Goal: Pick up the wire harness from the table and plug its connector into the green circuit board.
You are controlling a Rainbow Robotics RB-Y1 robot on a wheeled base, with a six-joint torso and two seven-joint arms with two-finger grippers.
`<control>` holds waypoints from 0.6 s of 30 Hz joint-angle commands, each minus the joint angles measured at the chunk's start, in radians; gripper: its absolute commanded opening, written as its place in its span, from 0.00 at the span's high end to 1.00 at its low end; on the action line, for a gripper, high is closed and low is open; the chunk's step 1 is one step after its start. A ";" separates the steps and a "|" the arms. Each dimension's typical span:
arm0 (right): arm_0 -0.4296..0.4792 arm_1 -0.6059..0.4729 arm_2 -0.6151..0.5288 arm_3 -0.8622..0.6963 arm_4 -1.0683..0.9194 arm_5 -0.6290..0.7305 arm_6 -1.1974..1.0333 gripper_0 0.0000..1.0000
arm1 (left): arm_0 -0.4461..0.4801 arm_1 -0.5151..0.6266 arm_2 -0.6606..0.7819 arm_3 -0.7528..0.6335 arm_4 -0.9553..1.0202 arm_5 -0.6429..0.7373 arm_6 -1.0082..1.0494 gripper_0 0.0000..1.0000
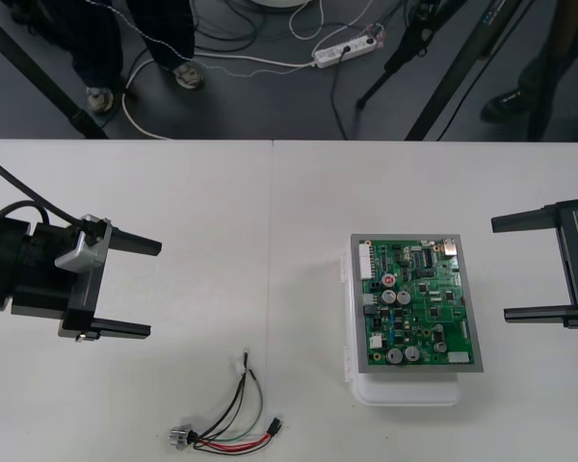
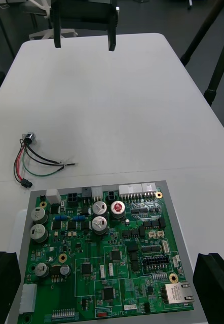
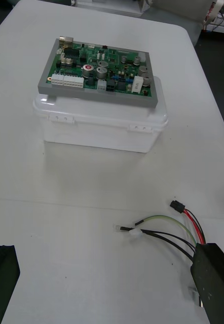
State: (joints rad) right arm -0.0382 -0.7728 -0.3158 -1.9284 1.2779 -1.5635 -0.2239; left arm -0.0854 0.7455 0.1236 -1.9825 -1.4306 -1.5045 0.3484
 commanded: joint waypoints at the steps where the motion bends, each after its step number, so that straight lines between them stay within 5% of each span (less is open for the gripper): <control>1: 0.014 -0.026 -0.026 0.000 -0.015 -0.007 0.003 0.00 | 0.015 -0.012 0.013 -0.032 -0.001 0.035 -0.057 0.00; 18: 0.014 -0.026 -0.026 0.000 -0.015 -0.007 0.003 0.00 | 0.015 -0.012 0.013 -0.032 -0.001 0.035 -0.057 0.00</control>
State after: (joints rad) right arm -0.0382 -0.7728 -0.3158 -1.9284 1.2779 -1.5635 -0.2239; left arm -0.0854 0.7455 0.1236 -1.9825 -1.4306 -1.5045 0.3484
